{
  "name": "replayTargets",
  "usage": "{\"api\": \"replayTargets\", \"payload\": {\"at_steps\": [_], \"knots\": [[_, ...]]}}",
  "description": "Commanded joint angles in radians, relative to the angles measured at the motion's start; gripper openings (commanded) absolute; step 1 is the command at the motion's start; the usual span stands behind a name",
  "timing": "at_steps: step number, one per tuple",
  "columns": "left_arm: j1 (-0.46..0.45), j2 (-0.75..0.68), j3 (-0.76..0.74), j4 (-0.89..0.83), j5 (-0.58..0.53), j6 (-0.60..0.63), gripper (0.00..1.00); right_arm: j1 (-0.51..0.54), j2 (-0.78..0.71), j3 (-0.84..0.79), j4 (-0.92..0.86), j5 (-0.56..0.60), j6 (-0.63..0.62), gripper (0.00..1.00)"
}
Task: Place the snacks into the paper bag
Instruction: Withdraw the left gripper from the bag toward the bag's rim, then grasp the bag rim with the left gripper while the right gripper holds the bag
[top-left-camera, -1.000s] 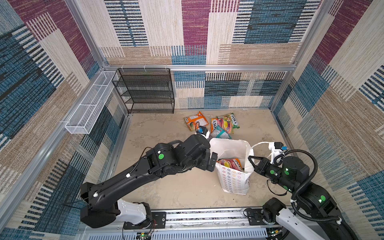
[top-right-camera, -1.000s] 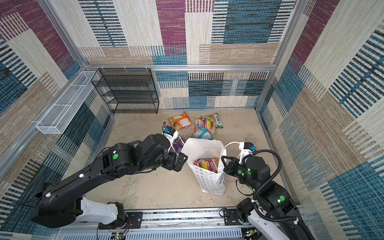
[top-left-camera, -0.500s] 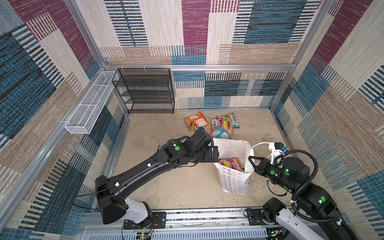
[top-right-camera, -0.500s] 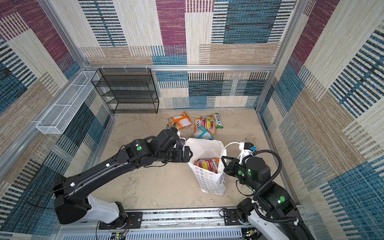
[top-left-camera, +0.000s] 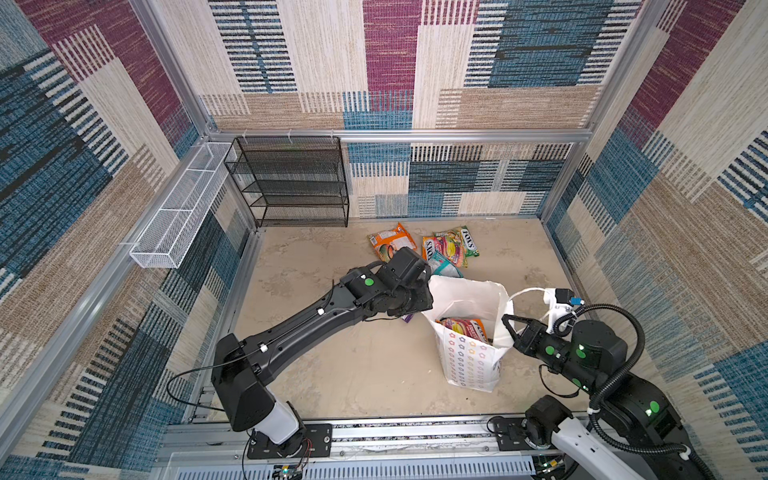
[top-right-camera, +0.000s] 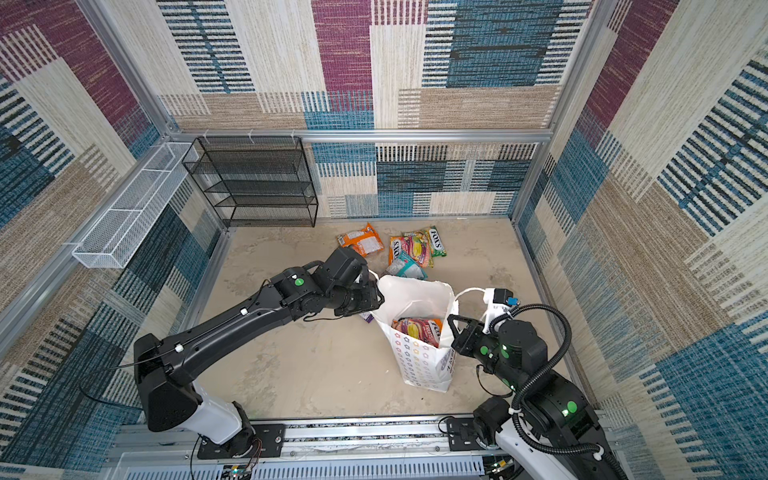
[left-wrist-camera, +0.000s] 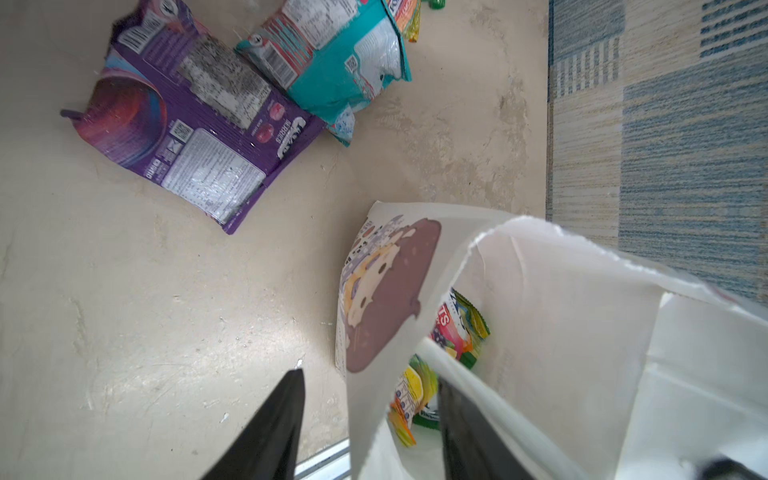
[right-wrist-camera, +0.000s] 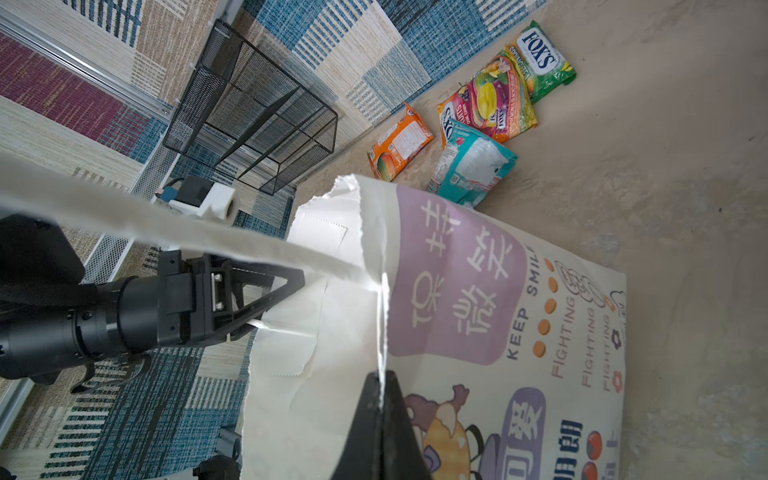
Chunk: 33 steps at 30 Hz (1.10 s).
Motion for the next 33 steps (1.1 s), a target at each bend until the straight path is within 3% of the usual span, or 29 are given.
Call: {"api": "replayTargets", "payload": {"at_steps": [1, 3, 6, 8, 13, 17, 21, 28, 33], "knots": [[0.000, 0.024, 0.024, 0.004, 0.047, -0.015, 0.44, 0.000, -0.002, 0.004, 0.039, 0.026, -0.023, 0.00], [0.000, 0.033, 0.024, 0.017, 0.076, -0.022, 0.36, 0.000, -0.003, 0.009, 0.021, 0.039, -0.031, 0.00], [0.001, 0.029, 0.010, 0.051, 0.119, -0.031, 0.10, 0.001, -0.004, 0.023, 0.006, 0.048, -0.041, 0.00], [-0.001, 0.018, 0.010, 0.086, 0.156, -0.023, 0.00, 0.001, 0.000, 0.038, 0.007, 0.052, -0.053, 0.00], [-0.047, 0.021, 0.125, 0.070, 0.205, 0.040, 0.00, 0.000, 0.067, 0.110, 0.028, 0.048, -0.089, 0.00], [-0.139, 0.053, 0.295, -0.025, 0.125, 0.112, 0.00, 0.000, 0.164, 0.121, 0.109, -0.036, -0.088, 0.00], [-0.147, 0.063, 0.414, -0.206, -0.013, 0.163, 0.00, 0.001, 0.258, 0.162, 0.191, -0.115, -0.096, 0.00], [0.019, -0.175, 0.230, -0.261, -0.077, 0.179, 0.00, 0.024, 0.452, 0.243, 0.325, -0.266, -0.093, 0.00], [0.163, -0.266, 0.202, -0.362, -0.092, 0.237, 0.00, 0.207, 0.634, 0.368, 0.395, -0.164, -0.093, 0.00]]}}
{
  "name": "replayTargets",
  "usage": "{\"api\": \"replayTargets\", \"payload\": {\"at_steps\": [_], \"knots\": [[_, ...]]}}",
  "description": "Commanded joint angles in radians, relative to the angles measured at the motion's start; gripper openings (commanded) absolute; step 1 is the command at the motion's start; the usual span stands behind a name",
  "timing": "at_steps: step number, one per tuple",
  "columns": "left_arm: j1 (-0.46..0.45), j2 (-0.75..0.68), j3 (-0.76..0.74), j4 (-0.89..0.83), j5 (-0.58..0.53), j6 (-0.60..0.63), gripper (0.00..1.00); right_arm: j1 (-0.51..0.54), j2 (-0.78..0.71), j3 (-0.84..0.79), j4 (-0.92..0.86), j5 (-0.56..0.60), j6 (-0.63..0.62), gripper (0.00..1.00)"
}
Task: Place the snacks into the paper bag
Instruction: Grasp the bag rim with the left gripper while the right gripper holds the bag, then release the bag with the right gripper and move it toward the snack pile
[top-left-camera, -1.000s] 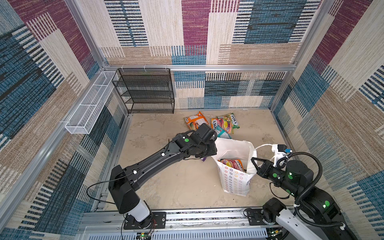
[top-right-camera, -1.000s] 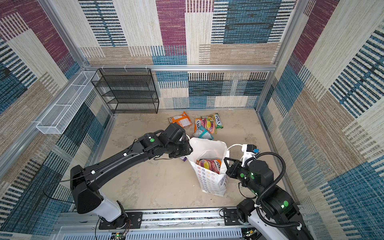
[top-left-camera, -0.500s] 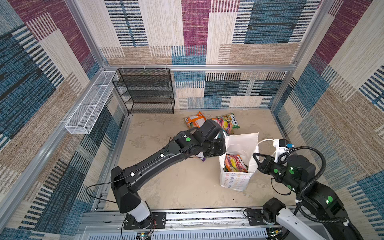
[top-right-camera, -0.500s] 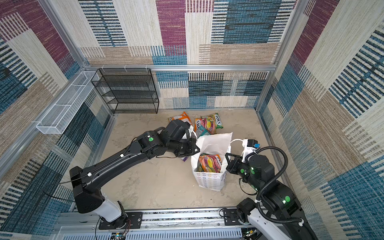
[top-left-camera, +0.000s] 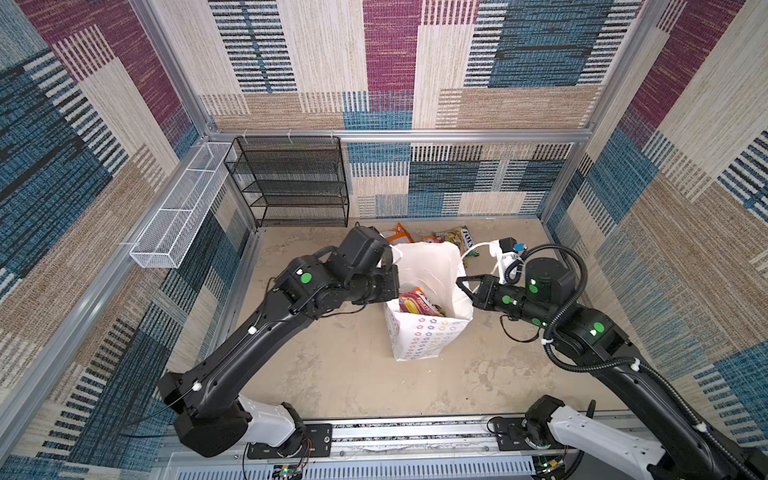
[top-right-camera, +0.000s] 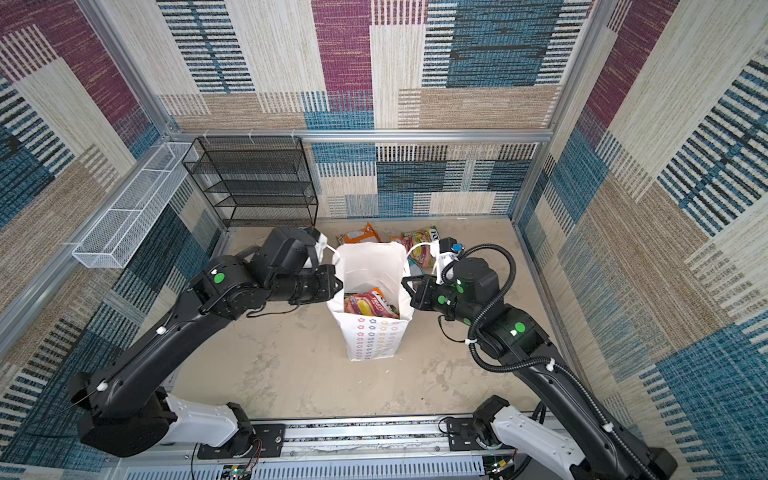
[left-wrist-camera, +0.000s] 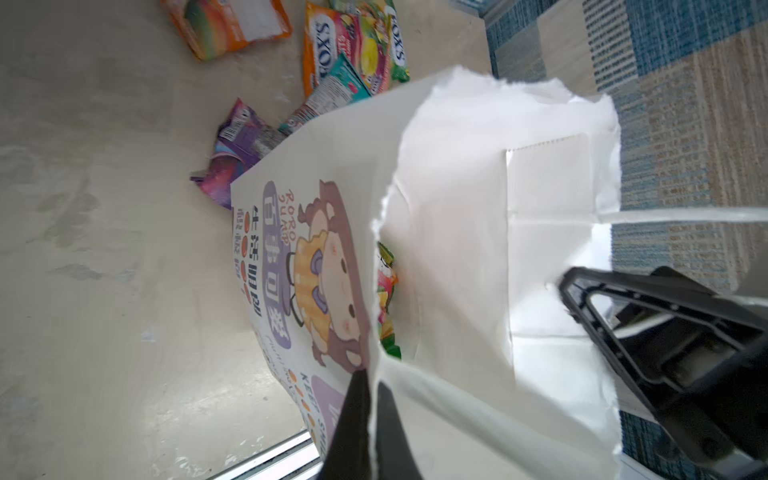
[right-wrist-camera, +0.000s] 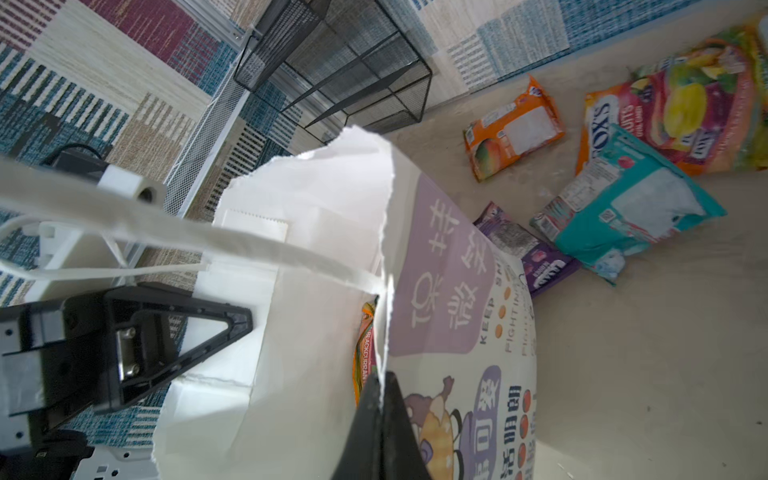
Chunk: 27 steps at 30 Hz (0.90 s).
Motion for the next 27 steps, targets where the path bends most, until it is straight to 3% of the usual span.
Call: {"api": "replayTargets", "payload": {"at_steps": [1, 9, 22, 27], "knots": [[0.079, -0.040, 0.000, -0.047, -0.033, 0.085, 0.00, 0.109, 0.112, 0.082, 0.138, 0.056, -0.002, 0.00], [0.270, -0.091, -0.031, -0.170, -0.041, 0.228, 0.00, 0.236, 0.366, 0.214, 0.253, 0.113, 0.025, 0.00], [0.584, -0.128, -0.240, -0.115, 0.220, 0.432, 0.00, 0.289, 0.572, 0.242, 0.369, 0.127, 0.093, 0.00], [0.620, -0.121, -0.292, -0.072, 0.250, 0.462, 0.00, 0.301, 0.607, 0.236, 0.384, 0.142, 0.121, 0.00]]}}
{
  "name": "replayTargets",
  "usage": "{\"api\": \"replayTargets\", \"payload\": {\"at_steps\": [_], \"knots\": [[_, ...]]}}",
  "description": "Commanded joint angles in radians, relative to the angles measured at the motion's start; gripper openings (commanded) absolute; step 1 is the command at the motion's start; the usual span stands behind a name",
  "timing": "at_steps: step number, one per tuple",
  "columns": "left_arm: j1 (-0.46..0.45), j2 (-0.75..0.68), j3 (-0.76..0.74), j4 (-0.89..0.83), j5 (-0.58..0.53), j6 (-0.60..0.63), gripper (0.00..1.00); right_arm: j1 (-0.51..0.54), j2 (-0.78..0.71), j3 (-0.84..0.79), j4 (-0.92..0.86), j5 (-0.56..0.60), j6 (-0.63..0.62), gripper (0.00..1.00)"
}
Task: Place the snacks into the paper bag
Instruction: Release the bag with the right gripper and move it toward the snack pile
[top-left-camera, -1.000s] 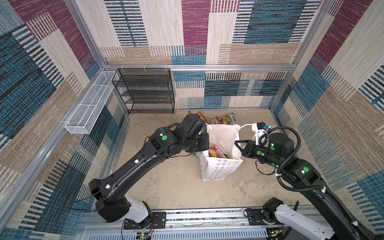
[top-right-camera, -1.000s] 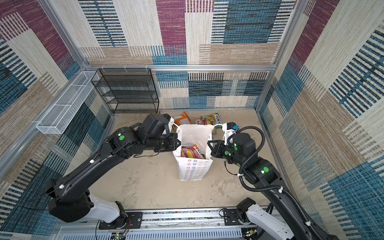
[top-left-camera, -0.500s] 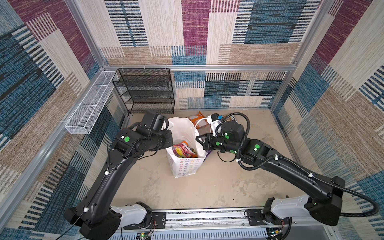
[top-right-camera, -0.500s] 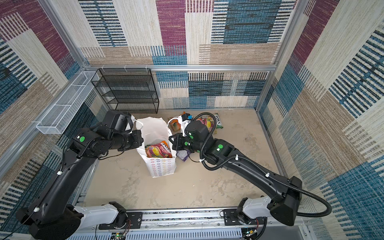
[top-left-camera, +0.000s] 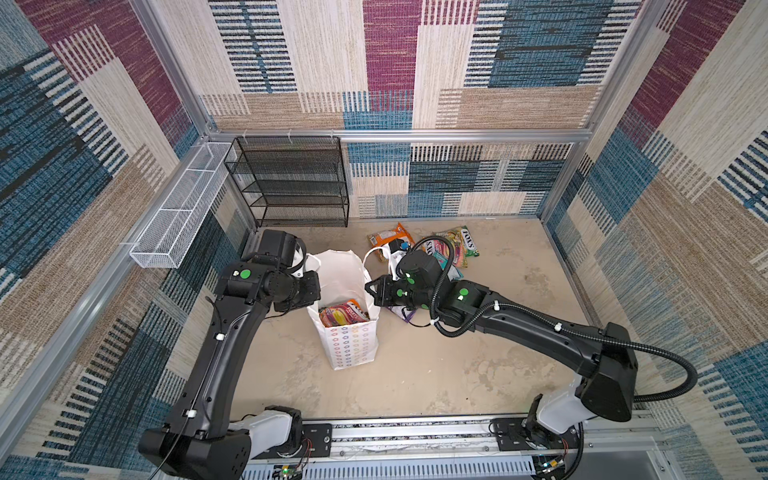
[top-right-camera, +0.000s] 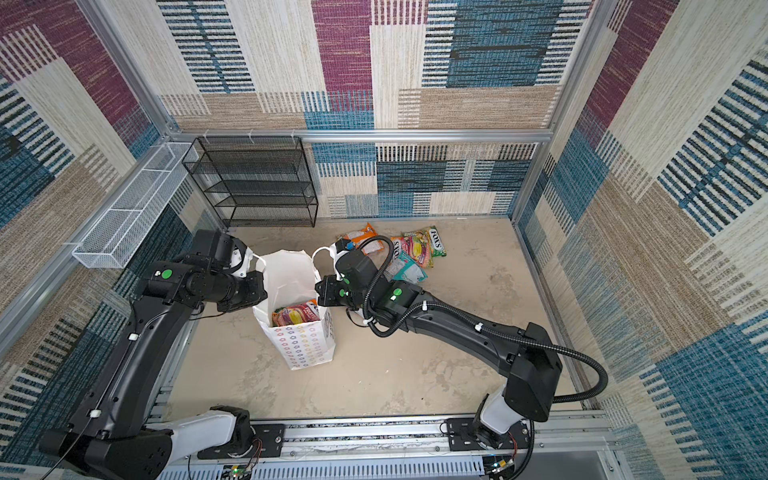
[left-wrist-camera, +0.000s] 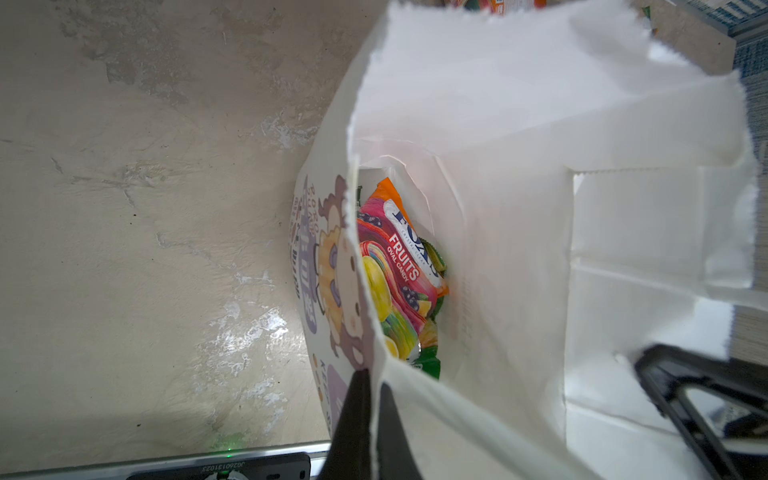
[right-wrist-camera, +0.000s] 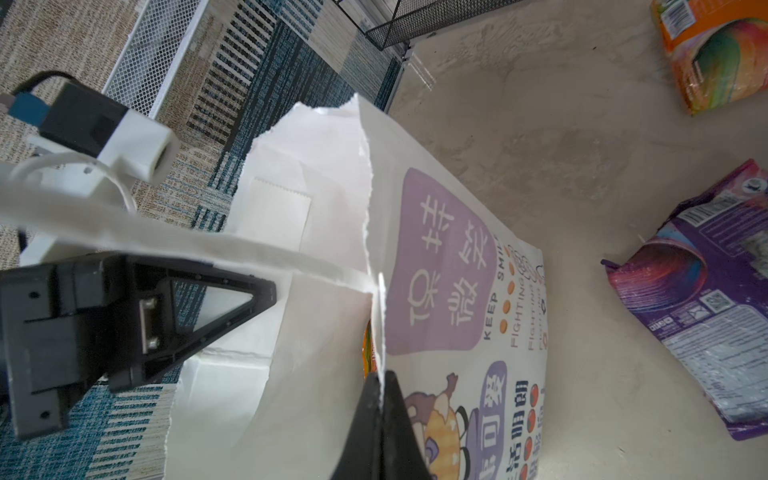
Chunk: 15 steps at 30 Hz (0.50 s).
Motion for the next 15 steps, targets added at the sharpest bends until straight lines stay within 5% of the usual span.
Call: {"api": "replayTargets", "payload": {"at_steps": [1, 4, 8, 15], "knots": [[0.006, -0.005, -0.030, 0.076, 0.070, 0.059, 0.00, 0.003, 0.013, 0.003, 0.114, 0.018, 0.035, 0.00], [0.015, -0.025, -0.077, 0.118, 0.050, 0.062, 0.00, 0.005, 0.019, -0.012, 0.133, 0.023, 0.050, 0.02], [0.024, -0.045, -0.115, 0.138, 0.035, 0.060, 0.00, 0.005, 0.021, -0.021, 0.151, 0.007, 0.054, 0.19], [0.033, -0.080, -0.118, 0.145, 0.029, 0.065, 0.00, 0.005, -0.013, 0.059, 0.052, 0.067, -0.008, 0.60]]}}
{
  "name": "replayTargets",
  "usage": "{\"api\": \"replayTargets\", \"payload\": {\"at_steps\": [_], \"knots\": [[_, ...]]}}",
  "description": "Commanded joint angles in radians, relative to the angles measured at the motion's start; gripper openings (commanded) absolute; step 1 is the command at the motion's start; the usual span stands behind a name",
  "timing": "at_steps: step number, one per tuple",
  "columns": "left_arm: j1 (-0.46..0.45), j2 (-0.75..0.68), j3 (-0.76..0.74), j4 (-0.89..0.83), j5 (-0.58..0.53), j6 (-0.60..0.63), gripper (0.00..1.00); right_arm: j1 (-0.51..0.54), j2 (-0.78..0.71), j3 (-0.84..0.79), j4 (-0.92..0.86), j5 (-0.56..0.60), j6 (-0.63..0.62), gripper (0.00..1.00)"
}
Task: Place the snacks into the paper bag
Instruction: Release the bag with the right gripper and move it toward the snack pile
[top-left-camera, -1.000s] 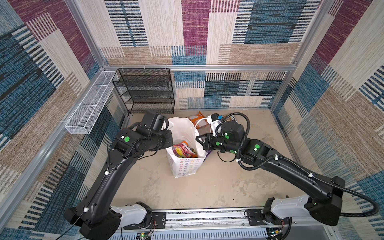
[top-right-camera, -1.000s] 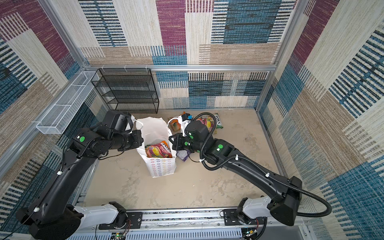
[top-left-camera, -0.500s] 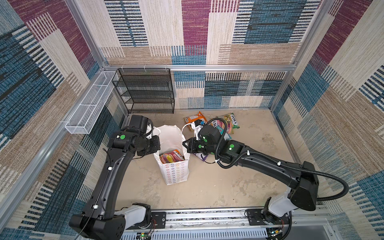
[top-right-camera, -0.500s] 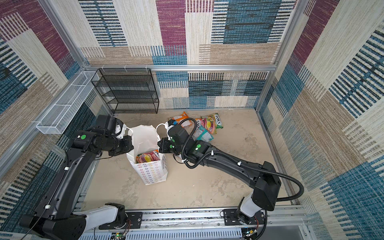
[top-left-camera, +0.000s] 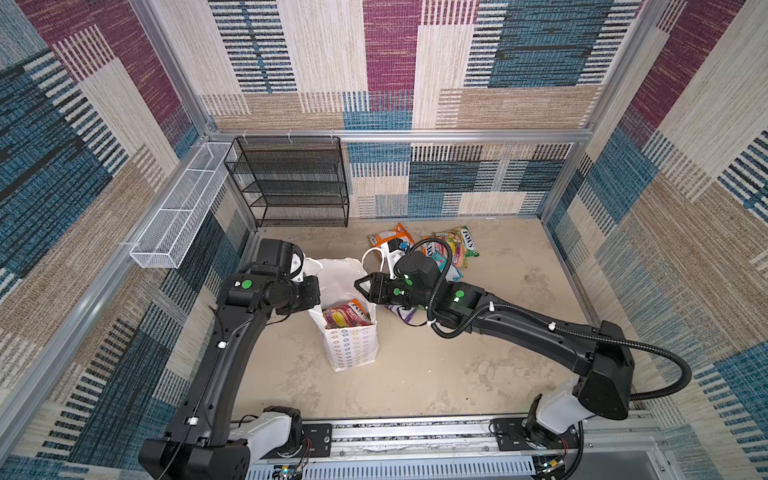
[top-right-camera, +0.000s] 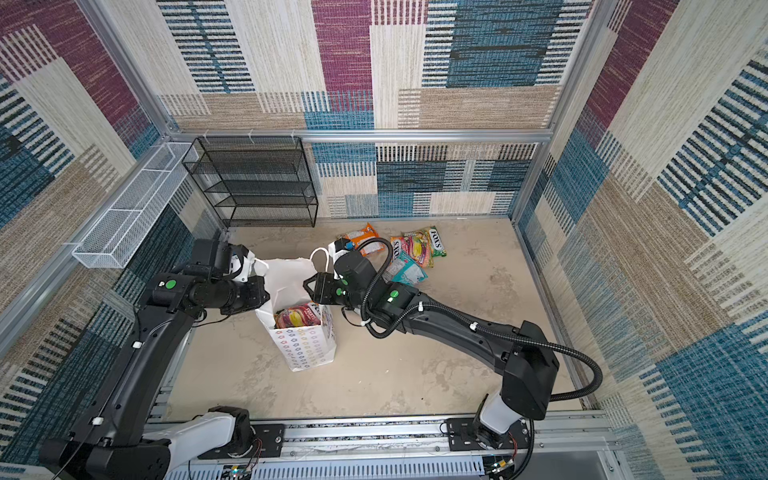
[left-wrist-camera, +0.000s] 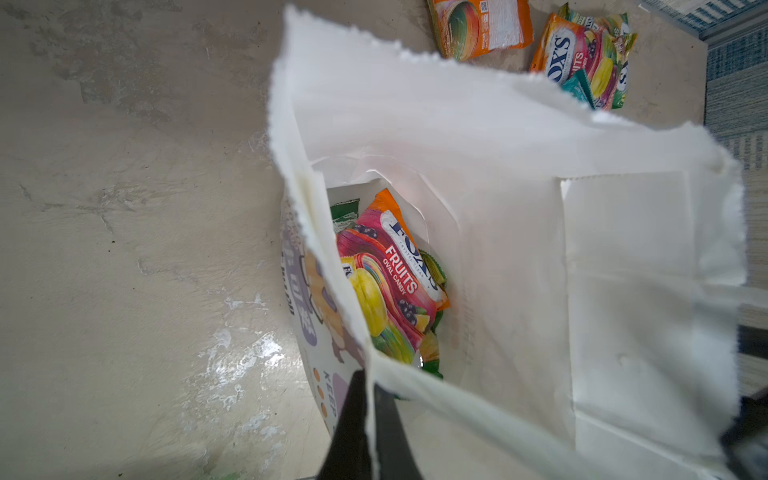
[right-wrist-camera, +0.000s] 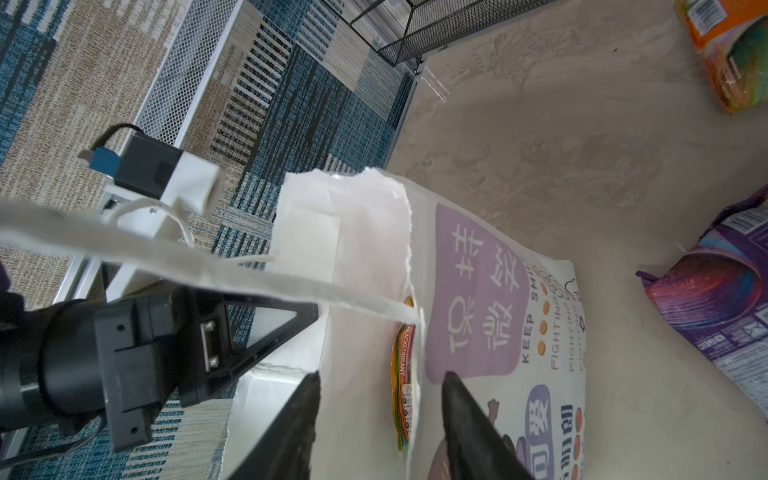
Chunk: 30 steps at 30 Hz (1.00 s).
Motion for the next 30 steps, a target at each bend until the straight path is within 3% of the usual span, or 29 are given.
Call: {"api": "replayTargets", "payload": {"at_steps": [1, 8, 14, 30], "knots": [[0.003, -0.009, 0.005, 0.035, 0.003, 0.028, 0.00, 0.001, -0.014, 0.073, -0.043, 0.055, -0.060, 0.65], [0.011, 0.018, -0.009, 0.079, 0.035, 0.011, 0.00, 0.000, -0.081, 0.137, -0.174, 0.147, -0.157, 0.99], [0.020, -0.011, -0.032, 0.116, 0.066, -0.005, 0.00, -0.013, -0.141, 0.158, -0.269, 0.272, -0.207, 1.00], [0.065, -0.106, -0.169, 0.248, 0.136, -0.003, 0.00, -0.161, -0.336, 0.225, -0.289, 0.294, -0.323, 1.00]]}}
